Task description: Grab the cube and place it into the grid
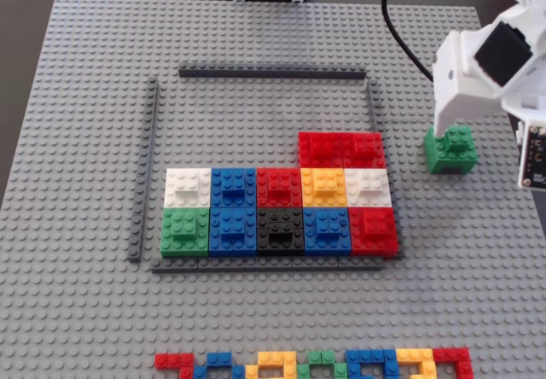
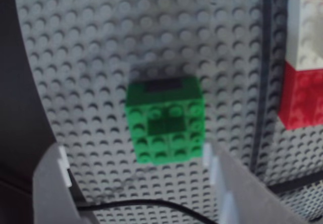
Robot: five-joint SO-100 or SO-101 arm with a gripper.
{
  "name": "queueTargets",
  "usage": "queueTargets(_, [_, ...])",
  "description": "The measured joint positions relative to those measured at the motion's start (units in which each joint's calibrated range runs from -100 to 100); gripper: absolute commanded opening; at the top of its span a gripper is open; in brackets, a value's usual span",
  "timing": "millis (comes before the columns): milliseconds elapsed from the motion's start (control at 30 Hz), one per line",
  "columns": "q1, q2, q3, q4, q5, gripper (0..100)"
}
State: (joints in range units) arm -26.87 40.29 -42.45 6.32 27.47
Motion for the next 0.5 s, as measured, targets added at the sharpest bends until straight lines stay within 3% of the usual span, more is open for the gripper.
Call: queueTargets(500, [0.0,1.0,-1.8,-0.6,0.0,33])
